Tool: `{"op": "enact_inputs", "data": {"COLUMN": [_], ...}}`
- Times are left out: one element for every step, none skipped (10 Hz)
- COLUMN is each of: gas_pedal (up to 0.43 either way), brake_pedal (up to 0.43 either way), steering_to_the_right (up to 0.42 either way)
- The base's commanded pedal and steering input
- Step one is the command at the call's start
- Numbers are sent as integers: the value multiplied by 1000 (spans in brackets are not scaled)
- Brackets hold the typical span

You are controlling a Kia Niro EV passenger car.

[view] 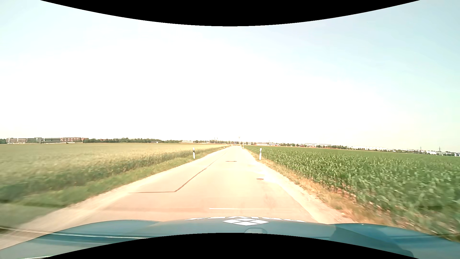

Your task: Follow the waypoints while adhering to traffic rules and regulations

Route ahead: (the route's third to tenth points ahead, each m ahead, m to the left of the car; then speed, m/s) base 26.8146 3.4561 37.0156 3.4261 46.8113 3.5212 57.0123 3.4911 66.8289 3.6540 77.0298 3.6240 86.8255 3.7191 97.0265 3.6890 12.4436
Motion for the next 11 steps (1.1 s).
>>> {"op": "enact_inputs", "data": {"gas_pedal": [8,8,8,8,8,8,8,8,8,8,8], "brake_pedal": [0,0,0,0,0,0,0,0,0,0,0], "steering_to_the_right": [-3,-3,-3,-3,-3,-3,-3,-3,-3,-3,-2]}}
